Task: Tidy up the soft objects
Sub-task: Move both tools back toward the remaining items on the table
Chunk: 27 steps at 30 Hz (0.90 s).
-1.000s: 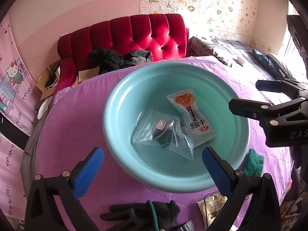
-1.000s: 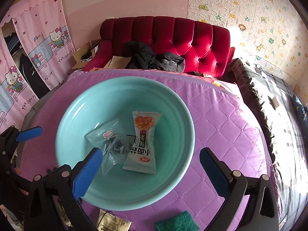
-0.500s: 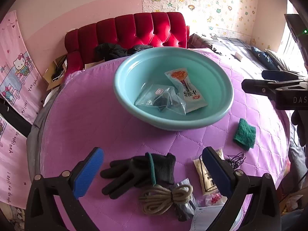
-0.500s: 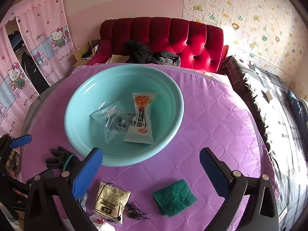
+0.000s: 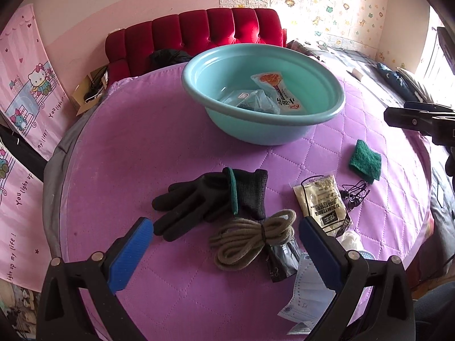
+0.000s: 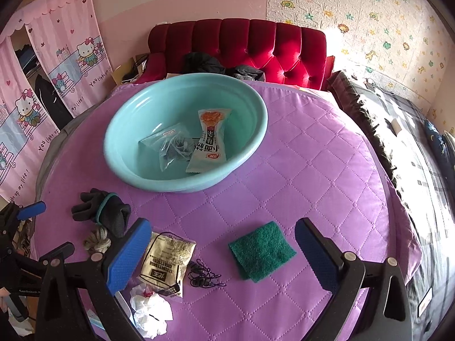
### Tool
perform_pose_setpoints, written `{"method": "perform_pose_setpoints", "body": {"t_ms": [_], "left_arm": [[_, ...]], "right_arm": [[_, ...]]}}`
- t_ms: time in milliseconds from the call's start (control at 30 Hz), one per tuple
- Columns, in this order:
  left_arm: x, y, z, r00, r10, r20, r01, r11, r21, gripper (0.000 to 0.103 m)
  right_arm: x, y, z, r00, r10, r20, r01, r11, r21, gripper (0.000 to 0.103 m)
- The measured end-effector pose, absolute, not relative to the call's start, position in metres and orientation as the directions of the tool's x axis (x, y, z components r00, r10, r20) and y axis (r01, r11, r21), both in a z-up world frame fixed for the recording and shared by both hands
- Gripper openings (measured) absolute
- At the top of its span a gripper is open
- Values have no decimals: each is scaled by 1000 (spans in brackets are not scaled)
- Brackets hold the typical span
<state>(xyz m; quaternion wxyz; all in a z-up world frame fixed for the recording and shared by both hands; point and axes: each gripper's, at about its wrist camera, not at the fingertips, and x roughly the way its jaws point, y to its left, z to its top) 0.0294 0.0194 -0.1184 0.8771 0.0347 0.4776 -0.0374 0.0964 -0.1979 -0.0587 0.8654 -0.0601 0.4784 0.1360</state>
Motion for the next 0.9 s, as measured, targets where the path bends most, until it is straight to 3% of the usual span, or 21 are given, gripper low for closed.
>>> {"method": "perform_pose_setpoints", "body": {"t_ms": [733,800,867,900], "left_arm": [[17,29,-171,446,-48,-894,154,988,24,102],[22,27,-177,429,-43,-902,166,986,32,96],[27,26,-180,418,-55,-907,174,984,21,79],[28,25,-180,419,-55,-906,178,984,23,75]], "right_arm": [[79,-209,-88,457,127,-880,-251,968,10,103],[79,-210,-91,450,121,-885,-248,969,6,103],[79,-212,-93,444,117,-888,-243,970,7,103],[80,-213,-94,439,119,-890,-240,971,11,103]]}}
